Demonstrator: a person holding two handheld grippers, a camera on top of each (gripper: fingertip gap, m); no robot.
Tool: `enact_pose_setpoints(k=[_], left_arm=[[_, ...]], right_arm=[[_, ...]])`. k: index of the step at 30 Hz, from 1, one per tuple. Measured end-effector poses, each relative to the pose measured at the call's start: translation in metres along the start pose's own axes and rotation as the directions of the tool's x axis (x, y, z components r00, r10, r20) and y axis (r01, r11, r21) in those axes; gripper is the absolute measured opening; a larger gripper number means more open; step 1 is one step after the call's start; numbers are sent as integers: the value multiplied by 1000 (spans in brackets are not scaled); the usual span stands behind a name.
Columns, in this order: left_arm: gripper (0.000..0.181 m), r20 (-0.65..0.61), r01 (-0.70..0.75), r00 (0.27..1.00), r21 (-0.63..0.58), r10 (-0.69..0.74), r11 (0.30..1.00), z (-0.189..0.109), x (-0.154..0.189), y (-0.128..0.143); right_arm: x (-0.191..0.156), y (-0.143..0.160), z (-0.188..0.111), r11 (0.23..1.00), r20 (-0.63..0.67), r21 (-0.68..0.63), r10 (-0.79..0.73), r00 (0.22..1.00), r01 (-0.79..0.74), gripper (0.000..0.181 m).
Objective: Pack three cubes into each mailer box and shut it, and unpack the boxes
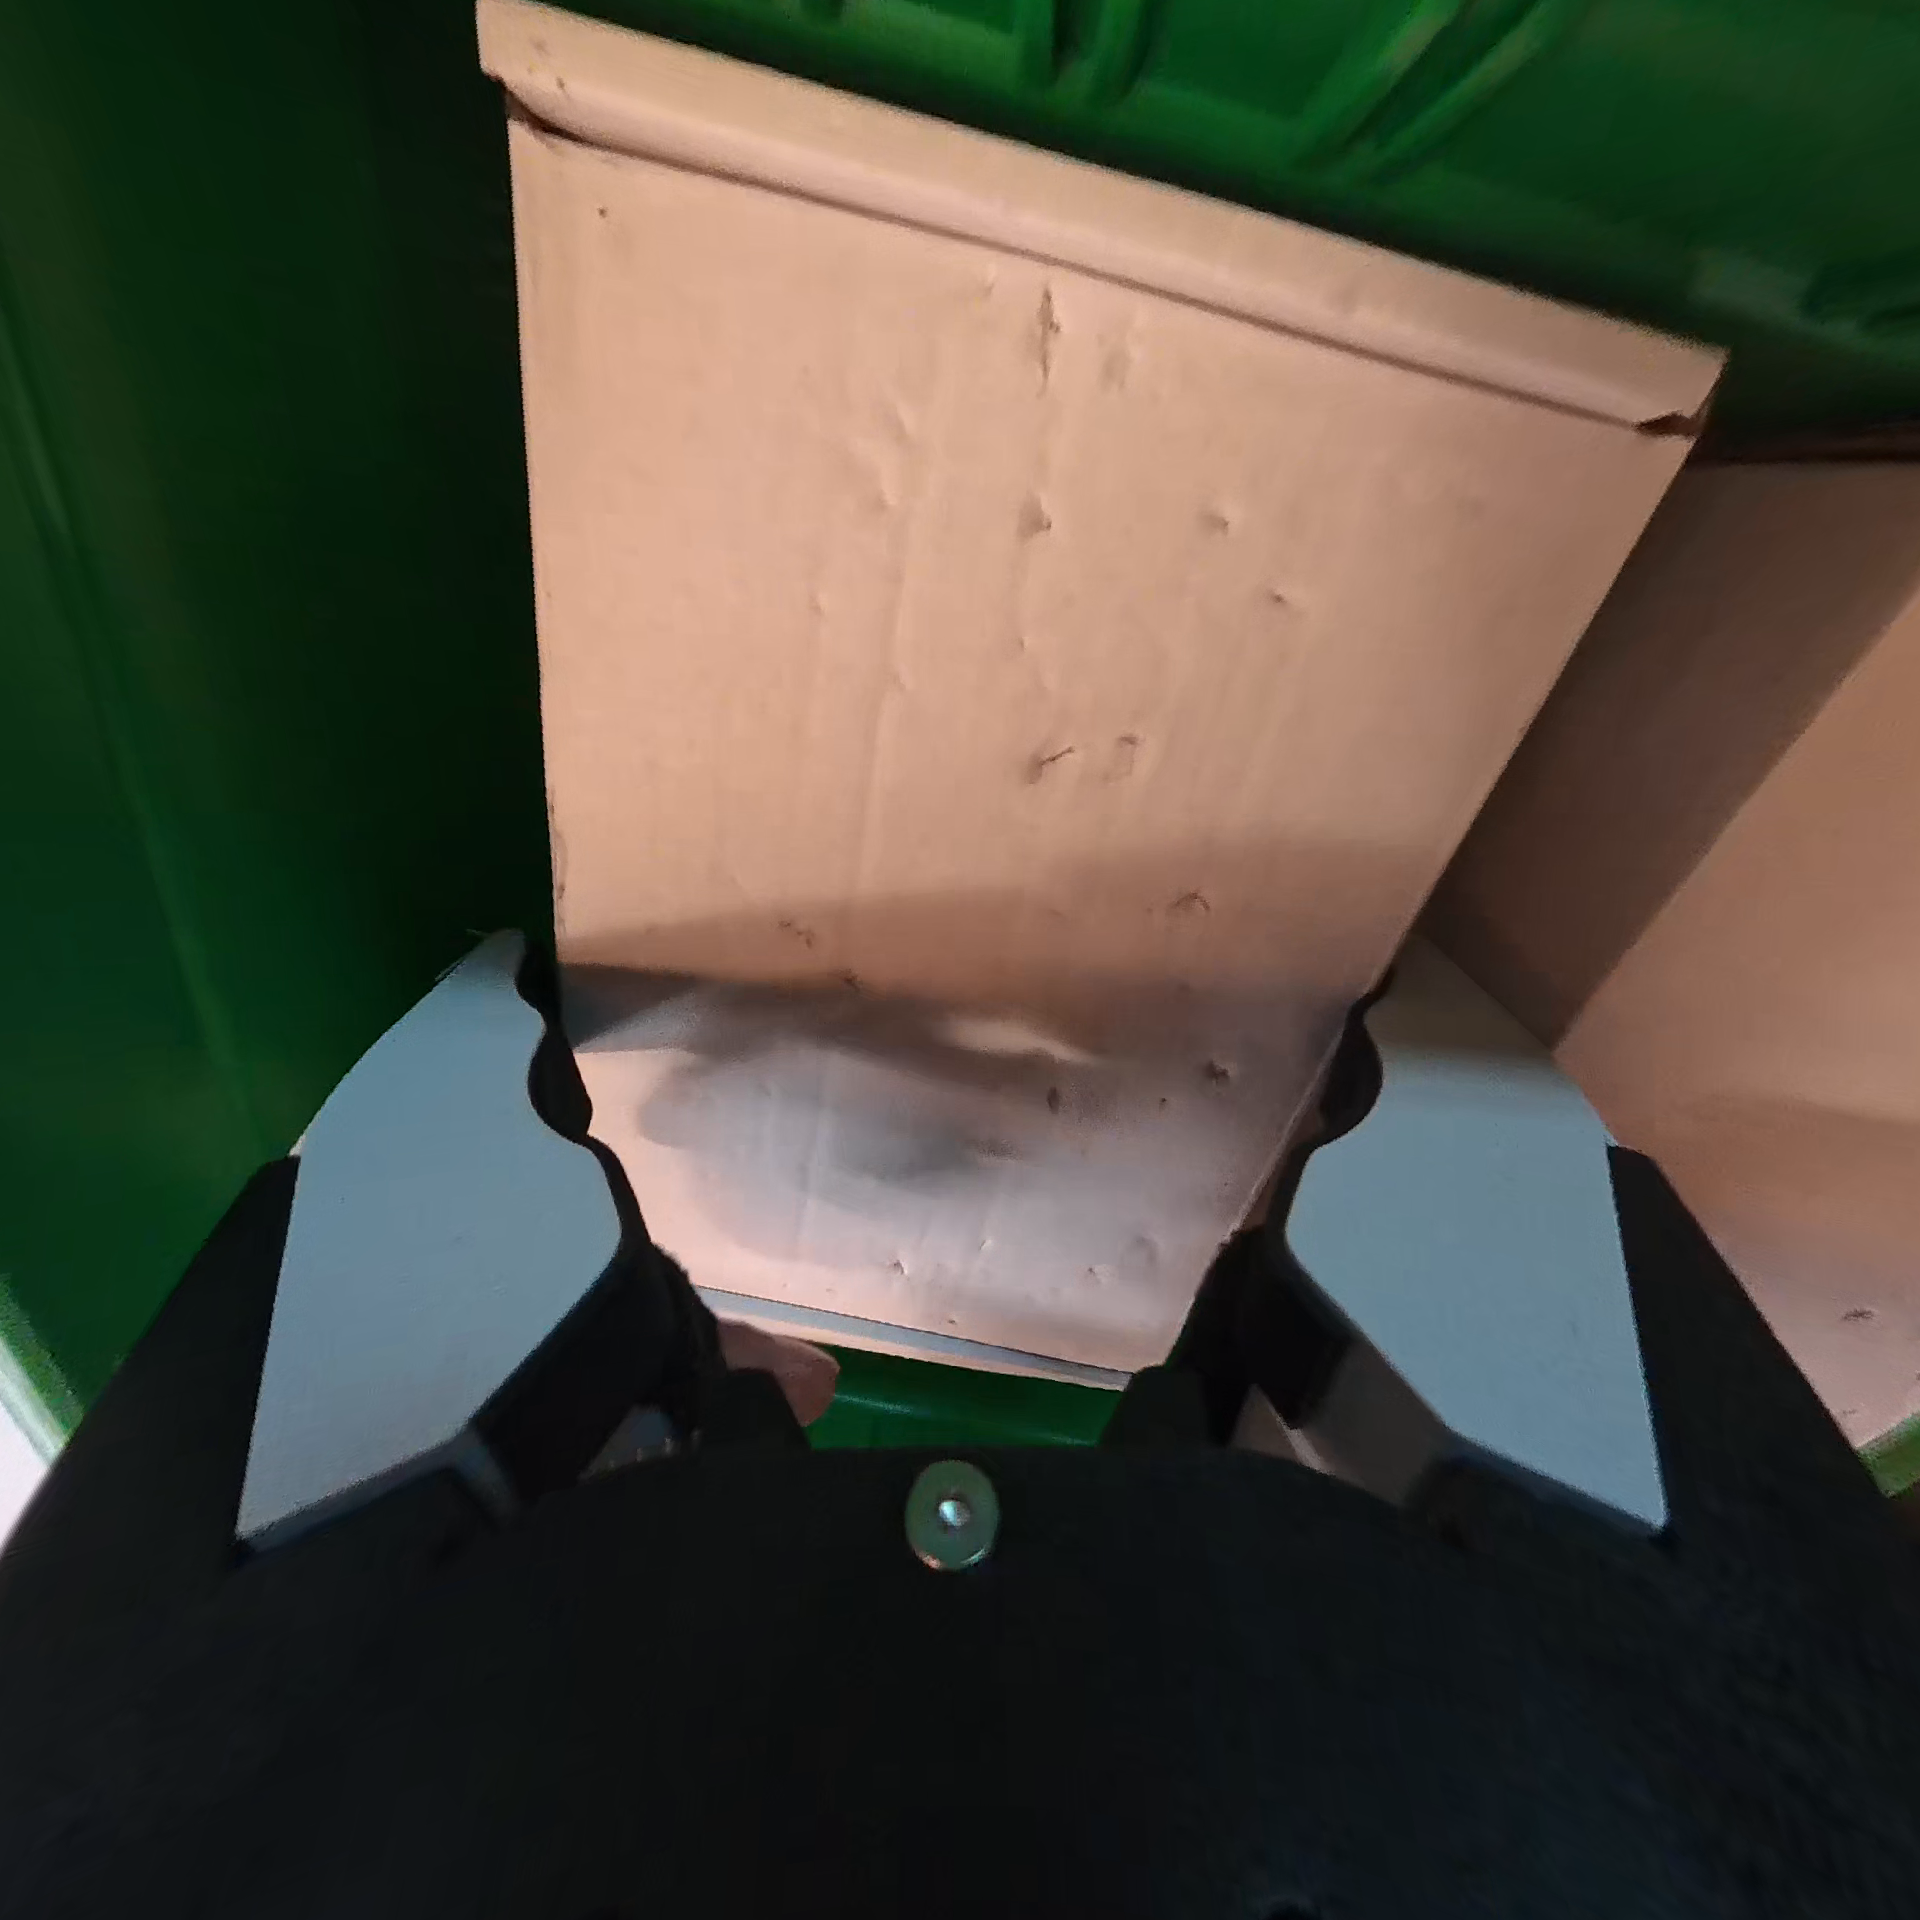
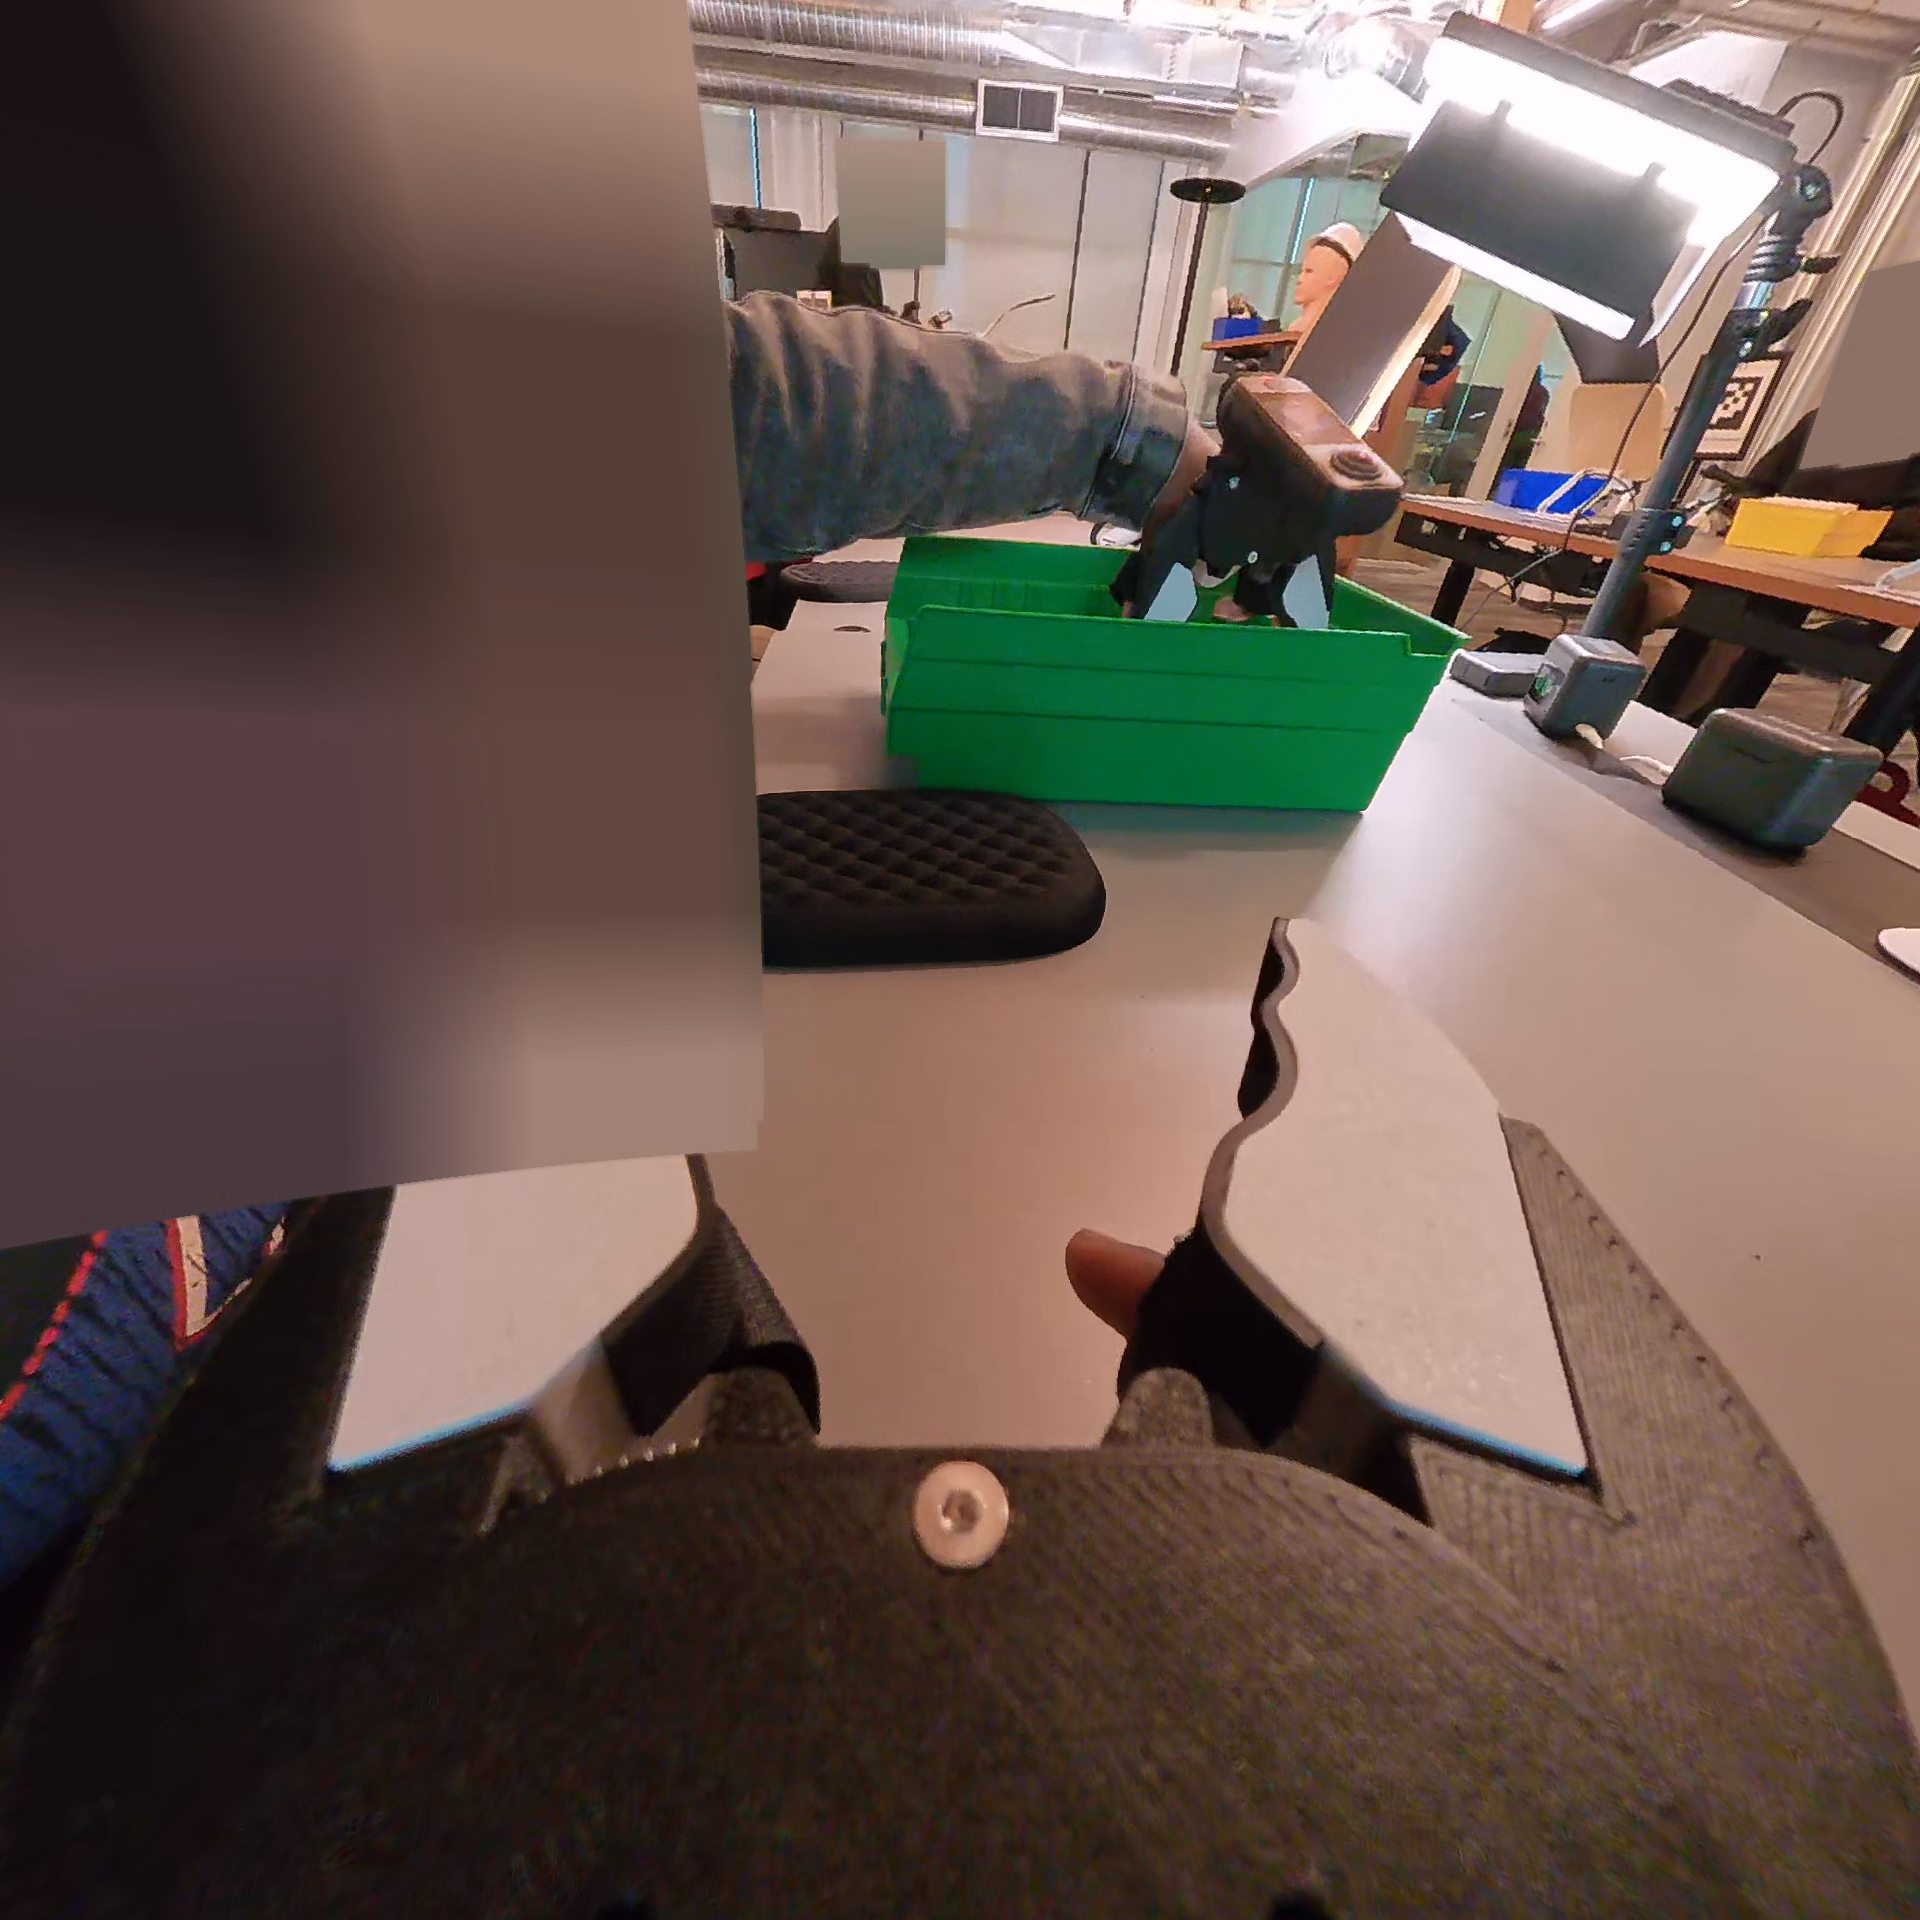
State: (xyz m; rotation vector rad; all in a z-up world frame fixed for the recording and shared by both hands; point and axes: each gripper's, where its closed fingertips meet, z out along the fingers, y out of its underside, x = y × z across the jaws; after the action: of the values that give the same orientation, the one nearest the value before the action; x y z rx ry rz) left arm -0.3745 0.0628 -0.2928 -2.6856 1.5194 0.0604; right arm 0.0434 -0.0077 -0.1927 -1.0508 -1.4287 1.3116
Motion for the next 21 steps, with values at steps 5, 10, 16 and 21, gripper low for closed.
enact_pose_setpoints(k=[5,10,16,21], left_arm=[[136,18,-1,1000,-31,1,1000,-8,0,2],[136,101,1,995,-74,6,997,-41,-5,6],[136,289,19,957,-138,22,990,-110,-13,-1],[136,441,24,897,-131,37,991,-170,-1,-48]], right_arm=[[0,0,0,1000,-4,2,-3,1000,3,108],[0,0,0,1000,-3,3,-8,1000,8,108],[-1,-1,0,1000,-4,4,-20,1000,20,107],[-1,-1,0,1000,-17,4,-28,999,28,107]])
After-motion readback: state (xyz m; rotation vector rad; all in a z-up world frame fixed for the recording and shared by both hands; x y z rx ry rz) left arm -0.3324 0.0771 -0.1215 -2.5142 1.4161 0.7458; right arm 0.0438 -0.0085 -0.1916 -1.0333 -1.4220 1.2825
